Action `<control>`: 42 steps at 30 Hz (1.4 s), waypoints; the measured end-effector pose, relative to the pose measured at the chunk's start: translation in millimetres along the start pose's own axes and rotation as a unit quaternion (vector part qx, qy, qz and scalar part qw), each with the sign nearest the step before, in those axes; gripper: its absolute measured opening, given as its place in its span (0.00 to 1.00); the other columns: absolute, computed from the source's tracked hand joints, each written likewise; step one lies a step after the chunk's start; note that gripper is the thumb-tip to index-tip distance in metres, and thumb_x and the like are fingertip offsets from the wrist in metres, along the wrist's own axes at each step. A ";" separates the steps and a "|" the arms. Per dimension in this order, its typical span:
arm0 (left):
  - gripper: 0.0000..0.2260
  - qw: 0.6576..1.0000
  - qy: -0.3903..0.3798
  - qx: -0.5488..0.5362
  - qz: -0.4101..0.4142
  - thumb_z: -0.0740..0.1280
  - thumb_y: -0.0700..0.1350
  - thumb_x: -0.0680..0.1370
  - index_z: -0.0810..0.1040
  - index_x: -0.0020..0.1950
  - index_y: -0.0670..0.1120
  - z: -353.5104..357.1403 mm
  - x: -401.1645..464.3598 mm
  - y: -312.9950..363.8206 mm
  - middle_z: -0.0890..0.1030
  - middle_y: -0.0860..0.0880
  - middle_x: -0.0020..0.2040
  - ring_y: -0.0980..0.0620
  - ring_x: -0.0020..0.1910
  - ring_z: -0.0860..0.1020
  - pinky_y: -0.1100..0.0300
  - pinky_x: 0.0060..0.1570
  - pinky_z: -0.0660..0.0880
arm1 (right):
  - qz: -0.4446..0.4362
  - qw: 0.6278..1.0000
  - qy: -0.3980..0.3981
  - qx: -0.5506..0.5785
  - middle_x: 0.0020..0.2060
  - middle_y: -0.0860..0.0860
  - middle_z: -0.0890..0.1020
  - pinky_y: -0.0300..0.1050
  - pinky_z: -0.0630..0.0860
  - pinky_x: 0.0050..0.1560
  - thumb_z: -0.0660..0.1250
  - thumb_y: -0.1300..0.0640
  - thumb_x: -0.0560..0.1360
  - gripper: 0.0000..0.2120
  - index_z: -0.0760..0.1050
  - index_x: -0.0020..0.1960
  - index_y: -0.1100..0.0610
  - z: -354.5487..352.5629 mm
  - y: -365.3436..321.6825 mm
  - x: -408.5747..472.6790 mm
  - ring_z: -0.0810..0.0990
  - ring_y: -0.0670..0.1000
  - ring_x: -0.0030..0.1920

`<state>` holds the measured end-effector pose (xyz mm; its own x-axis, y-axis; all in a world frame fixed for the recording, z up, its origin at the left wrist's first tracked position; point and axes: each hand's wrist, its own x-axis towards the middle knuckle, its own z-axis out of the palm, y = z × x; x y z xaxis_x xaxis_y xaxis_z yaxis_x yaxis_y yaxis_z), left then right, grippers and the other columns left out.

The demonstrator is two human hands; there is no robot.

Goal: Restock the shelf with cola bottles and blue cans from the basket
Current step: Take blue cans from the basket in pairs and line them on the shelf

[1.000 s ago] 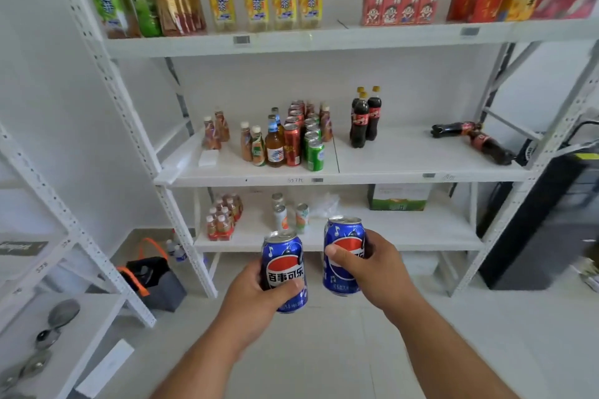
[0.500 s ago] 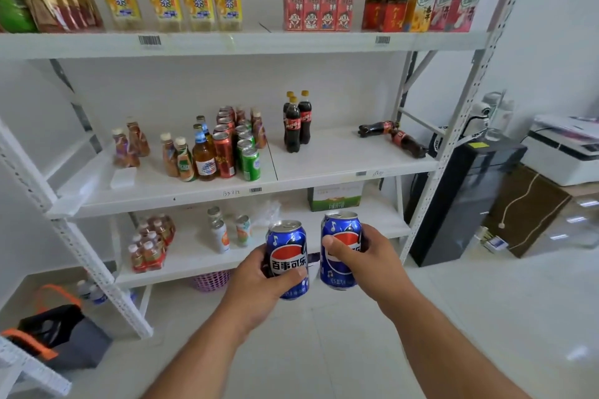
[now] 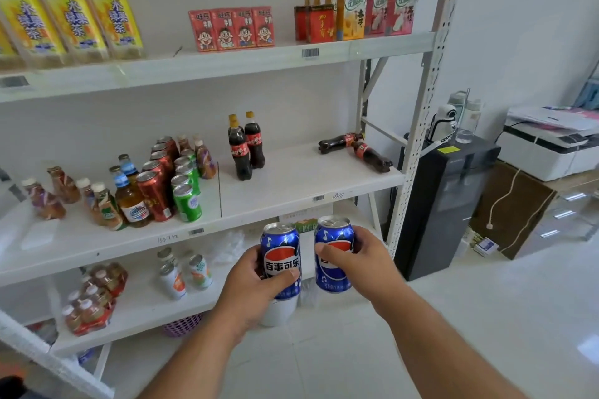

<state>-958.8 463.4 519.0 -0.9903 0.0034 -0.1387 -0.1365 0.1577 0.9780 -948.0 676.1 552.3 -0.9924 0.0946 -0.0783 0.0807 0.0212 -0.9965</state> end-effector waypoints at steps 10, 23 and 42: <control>0.25 1.000 0.017 0.002 -0.014 0.81 0.40 0.72 0.79 0.64 0.55 75.2 71.5 24.2 0.87 0.54 0.57 0.56 0.53 0.86 0.66 0.42 0.82 | 0.004 1.000 -0.024 0.019 0.50 0.45 0.86 0.34 0.80 0.37 0.80 0.52 0.72 0.17 0.77 0.56 0.45 -70.5 -2.7 89.1 0.86 0.45 0.47; 0.25 1.000 0.013 0.012 -0.010 0.81 0.41 0.73 0.79 0.66 0.55 77.4 195.7 17.6 0.87 0.55 0.57 0.60 0.55 0.85 0.65 0.51 0.79 | 0.019 0.998 -0.044 -0.028 0.50 0.44 0.86 0.36 0.79 0.43 0.80 0.53 0.72 0.16 0.77 0.55 0.44 -61.4 6.5 210.3 0.85 0.45 0.50; 0.24 0.997 0.044 0.038 -0.047 0.80 0.42 0.74 0.79 0.66 0.57 117.8 316.8 29.3 0.87 0.55 0.57 0.58 0.56 0.84 0.60 0.55 0.81 | 0.033 0.995 -0.082 -0.046 0.50 0.44 0.86 0.30 0.78 0.38 0.80 0.52 0.73 0.18 0.78 0.59 0.47 -84.7 12.2 353.9 0.85 0.43 0.48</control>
<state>-1273.6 585.4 485.3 -0.9722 -0.1013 -0.2114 -0.2295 0.2285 0.9461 -1290.4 794.1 514.8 -0.9859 -0.0647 -0.1541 0.1462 0.1126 -0.9828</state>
